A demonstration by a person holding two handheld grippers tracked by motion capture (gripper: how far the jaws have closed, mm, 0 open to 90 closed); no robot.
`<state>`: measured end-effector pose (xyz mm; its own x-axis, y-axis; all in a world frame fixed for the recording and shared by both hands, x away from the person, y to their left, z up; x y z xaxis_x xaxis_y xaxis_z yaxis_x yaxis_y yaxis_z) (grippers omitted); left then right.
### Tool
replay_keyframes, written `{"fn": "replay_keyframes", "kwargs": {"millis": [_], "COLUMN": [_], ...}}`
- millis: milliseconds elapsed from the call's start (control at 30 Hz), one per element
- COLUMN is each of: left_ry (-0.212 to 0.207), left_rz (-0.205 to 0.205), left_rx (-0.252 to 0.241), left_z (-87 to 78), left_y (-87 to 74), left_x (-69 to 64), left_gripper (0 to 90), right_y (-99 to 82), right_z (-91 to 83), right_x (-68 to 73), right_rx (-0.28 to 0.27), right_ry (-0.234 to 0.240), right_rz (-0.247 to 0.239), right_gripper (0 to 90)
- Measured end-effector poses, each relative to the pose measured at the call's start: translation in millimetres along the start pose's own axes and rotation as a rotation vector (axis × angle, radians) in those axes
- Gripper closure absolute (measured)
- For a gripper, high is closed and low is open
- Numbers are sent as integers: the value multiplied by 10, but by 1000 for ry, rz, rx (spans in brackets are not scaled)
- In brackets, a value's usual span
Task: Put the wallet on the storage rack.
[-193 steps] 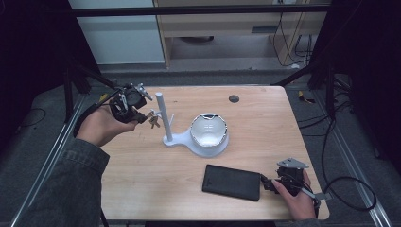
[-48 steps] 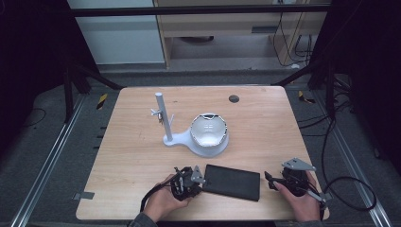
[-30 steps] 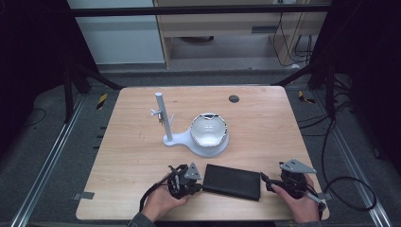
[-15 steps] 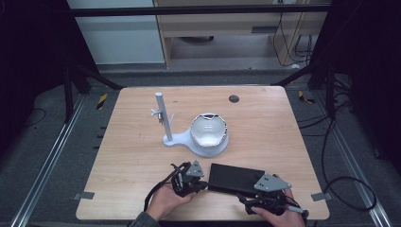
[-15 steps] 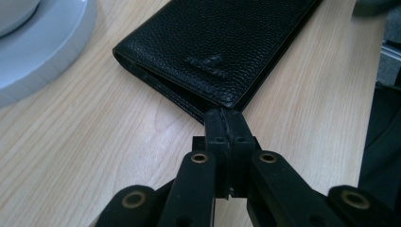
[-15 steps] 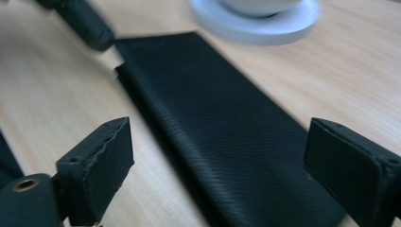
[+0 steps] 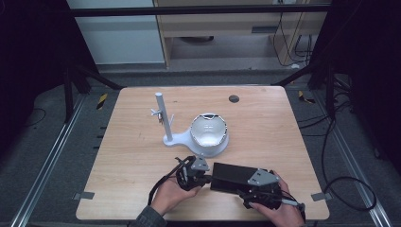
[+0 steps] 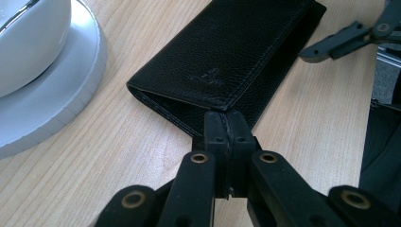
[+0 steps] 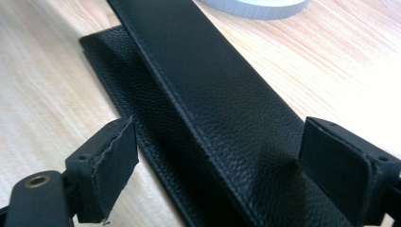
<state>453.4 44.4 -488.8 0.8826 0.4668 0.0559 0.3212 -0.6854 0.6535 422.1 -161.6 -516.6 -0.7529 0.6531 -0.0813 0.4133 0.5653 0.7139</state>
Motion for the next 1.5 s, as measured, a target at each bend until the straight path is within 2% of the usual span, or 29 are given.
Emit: {"fn": "replay_keyframes", "kwargs": {"millis": [400,733,1000,1267,1500], "left_ry": [-2,1,6,11,13], "left_rz": [-3,1,-1,-7,-12], "left_rx": [1,7,6,0,-3], "left_z": [17,7,-6,-34,-48], "left_y": [27,56,92,129,175], "left_x": [3,18,41,71,96], "left_gripper": [891,890,889,888,888], "right_y": [52,52,99,148,168], "right_z": [129,133,148,170,178], "right_x": [-56,-86,-95,-102,-123], "right_rx": [33,42,74,126,131], "right_ry": [-18,-18,-22,-23,-26], "right_rz": [6,17,5,-64,-77], "right_gripper": [155,143,132,220,301]}}
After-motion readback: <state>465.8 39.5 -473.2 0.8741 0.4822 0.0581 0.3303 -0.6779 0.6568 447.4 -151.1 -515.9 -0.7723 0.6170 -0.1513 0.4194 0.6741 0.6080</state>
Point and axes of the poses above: each handheld gripper's, and its own axes: z roughly forward along the jaws, y roughly out of its top, x roughly to its left, the point moved 5 cm from there along z, roughly forward along the jaws, and after that the axes turned 8 degrees about y, right-handed, at the moved point
